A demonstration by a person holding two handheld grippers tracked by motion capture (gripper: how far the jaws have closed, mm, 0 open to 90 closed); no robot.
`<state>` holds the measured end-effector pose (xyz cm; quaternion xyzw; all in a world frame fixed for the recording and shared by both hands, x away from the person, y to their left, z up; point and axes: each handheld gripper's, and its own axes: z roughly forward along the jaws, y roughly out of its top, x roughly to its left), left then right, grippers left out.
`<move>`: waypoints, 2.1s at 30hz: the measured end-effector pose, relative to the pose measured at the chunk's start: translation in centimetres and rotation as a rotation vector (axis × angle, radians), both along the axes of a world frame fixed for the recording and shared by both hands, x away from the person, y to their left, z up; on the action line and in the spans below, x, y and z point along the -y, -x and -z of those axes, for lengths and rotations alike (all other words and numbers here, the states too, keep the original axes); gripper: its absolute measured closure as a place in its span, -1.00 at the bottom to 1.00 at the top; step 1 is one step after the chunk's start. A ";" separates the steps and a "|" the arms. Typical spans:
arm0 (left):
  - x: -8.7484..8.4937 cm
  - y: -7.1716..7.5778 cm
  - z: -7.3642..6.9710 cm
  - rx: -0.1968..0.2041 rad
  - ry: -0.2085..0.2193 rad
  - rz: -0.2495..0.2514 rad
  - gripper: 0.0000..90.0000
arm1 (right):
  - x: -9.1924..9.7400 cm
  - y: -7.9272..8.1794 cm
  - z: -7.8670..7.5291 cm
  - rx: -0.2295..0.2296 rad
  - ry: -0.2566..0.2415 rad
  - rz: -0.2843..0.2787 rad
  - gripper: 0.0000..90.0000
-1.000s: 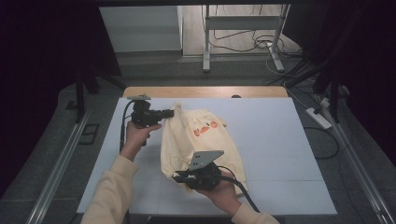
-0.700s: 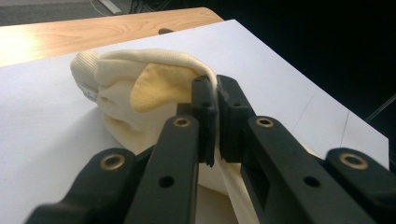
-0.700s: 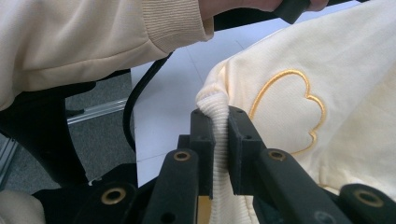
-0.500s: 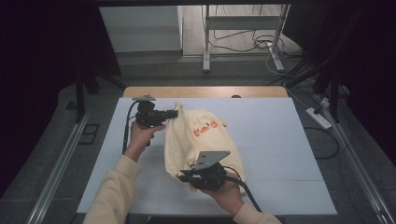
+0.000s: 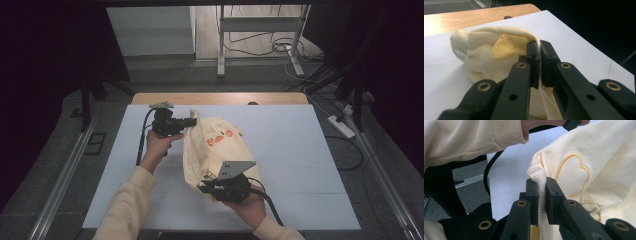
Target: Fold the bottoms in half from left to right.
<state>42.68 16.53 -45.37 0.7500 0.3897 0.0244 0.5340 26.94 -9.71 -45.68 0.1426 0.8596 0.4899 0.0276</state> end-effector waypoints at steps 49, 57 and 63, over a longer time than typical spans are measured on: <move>3.4 0.1 0.9 0.019 -0.055 0.032 0.90 | 6.2 0.3 0.6 -0.027 0.029 0.111 0.82; 3.8 0.1 1.0 0.020 -0.051 0.034 0.90 | 6.9 0.3 0.6 -0.032 0.042 0.125 0.82; 4.3 0.1 1.1 0.021 -0.050 0.042 0.90 | 7.5 0.5 0.6 -0.037 0.050 0.132 0.82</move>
